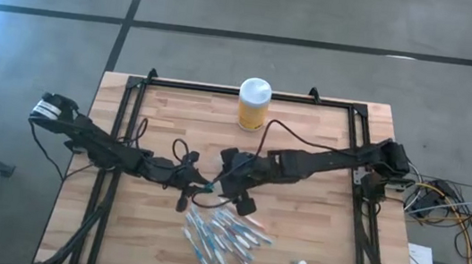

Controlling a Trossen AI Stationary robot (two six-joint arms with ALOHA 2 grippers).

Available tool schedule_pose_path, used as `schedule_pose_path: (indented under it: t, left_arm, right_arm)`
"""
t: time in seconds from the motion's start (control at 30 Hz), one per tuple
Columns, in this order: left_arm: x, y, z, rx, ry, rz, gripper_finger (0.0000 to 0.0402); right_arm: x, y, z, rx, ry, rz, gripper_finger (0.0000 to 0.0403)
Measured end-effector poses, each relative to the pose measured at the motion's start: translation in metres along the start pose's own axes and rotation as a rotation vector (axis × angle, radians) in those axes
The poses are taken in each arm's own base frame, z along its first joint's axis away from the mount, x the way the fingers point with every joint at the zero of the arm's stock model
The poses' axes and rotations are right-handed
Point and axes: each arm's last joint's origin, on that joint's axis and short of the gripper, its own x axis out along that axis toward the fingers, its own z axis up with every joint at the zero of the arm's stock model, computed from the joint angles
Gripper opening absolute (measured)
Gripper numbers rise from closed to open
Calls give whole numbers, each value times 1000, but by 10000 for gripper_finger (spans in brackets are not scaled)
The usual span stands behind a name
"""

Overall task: Pick & Place toothbrushing station
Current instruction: Put the mouthwash into the transparent organizer

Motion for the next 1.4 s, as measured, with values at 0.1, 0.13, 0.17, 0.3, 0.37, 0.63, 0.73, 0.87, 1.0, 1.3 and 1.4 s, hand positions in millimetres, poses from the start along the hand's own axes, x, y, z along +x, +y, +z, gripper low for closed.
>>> schedule_pose_path:
  t: [0.1,0.13,0.17,0.3,0.37,0.63,0.73,0.87,1.0,1.3,1.4]
  left_arm:
    - [0,0,0,0,4,0,63]
    - [0,0,-1,0,6,1,63]
    - [0,0,-1,0,5,1,63]
    - [0,0,-1,0,6,1,63]
    - [0,0,-1,0,6,1,63]
    - [1,0,2,5,1,-1,63]
    - [1,-1,2,5,1,-1,63]
    - [1,0,2,7,4,0,63]
    - [1,0,1,8,9,2,63]
    - [1,0,1,8,12,2,63]
    - [1,0,1,9,13,-3,63]
  right_arm:
    - [0,-1,0,2,-6,-4,219]
    - [0,-1,0,2,-4,-3,219]
    - [0,-1,0,2,0,-1,219]
    - [0,-2,-3,6,23,10,219]
    - [0,-3,-3,6,22,8,219]
    - [10,-5,-10,14,50,16,219]
    - [11,-6,-11,12,54,14,219]
    - [14,-5,-12,1,53,18,219]
    - [14,-6,-12,-4,48,15,212]
    - [15,-6,-10,-7,35,23,154]
    - [15,-6,-10,-9,24,49,125]
